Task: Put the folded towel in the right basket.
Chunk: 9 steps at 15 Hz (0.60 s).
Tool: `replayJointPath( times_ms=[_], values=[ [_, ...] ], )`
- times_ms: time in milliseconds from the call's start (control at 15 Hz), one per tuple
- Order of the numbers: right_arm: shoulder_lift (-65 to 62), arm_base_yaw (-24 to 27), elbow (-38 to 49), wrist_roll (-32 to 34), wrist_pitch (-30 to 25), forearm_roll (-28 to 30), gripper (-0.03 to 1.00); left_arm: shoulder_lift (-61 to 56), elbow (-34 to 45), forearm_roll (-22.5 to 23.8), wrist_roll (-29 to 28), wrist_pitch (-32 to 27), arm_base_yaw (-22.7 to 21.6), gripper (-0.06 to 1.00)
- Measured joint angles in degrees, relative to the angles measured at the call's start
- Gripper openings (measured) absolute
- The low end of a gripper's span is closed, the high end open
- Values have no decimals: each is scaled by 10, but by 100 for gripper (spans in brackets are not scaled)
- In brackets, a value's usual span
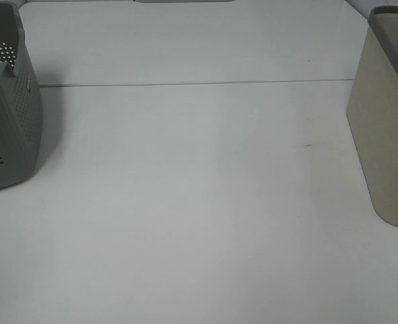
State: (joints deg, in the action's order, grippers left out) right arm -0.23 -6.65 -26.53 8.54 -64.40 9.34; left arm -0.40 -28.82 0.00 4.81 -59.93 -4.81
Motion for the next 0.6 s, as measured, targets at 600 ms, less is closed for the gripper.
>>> replayJointPath(
  times_ms=[600],
  values=[
    [0, 0, 2, 15, 0, -1, 69, 0, 0, 0, 0, 0, 0, 99]
  ],
)
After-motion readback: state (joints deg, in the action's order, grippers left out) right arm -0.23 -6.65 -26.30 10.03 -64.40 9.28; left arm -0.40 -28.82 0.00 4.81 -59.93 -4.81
